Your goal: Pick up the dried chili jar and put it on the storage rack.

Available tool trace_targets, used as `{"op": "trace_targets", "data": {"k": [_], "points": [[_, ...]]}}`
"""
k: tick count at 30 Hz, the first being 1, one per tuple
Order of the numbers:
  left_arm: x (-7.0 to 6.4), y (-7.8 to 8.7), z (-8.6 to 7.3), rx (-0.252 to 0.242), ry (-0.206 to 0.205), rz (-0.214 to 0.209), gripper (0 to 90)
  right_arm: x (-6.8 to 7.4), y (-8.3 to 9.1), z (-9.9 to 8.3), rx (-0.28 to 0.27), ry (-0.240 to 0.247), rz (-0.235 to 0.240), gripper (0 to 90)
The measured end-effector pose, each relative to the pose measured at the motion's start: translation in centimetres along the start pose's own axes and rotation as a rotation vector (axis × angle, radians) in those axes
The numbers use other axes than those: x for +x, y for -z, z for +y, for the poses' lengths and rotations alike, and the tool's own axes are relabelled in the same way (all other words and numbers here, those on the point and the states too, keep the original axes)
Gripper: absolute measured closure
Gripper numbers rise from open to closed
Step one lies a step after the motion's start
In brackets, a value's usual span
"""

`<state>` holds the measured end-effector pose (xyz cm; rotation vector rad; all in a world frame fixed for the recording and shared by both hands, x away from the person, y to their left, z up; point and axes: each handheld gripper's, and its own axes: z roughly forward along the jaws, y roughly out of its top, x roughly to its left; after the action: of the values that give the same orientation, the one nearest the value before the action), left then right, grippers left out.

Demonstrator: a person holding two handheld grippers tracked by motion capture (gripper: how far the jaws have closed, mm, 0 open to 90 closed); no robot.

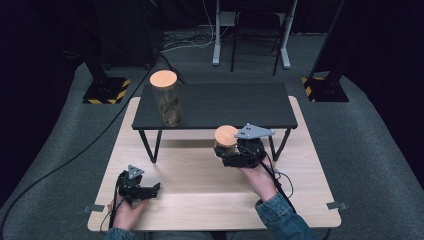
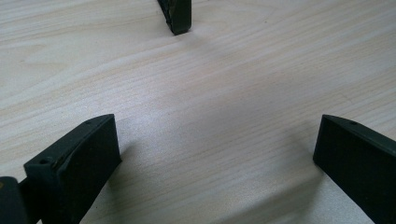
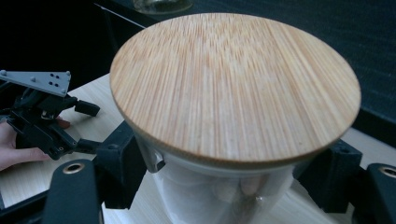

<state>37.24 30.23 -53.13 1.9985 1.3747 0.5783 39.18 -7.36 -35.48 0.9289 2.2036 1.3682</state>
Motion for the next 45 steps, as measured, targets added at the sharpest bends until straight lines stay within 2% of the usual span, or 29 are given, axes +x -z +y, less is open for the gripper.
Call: {"op": "trace_targets", "data": {"k": [18, 24, 37, 45], "points": [[0.0, 0.0, 0.0, 0.000, 0.000, 0.000, 0.0, -0.3, 0.4, 2.6, -0.010, 0.017, 0.012, 24.7], [0.0, 0.0, 0.0, 0.000, 0.000, 0.000, 0.0, -0.5, 0.4, 3.3, -0.015, 0.006, 0.022, 24.7], [0.0, 0.0, 0.0, 0.000, 0.000, 0.000, 0.0, -1.2, 0.5, 4.9, -0.023, 0.003, 0.008, 24.7], [0.0, 0.0, 0.0, 0.000, 0.000, 0.000, 0.0, -2.1, -0.2, 5.8, -0.022, -0.004, -0.017, 24.7]]}}
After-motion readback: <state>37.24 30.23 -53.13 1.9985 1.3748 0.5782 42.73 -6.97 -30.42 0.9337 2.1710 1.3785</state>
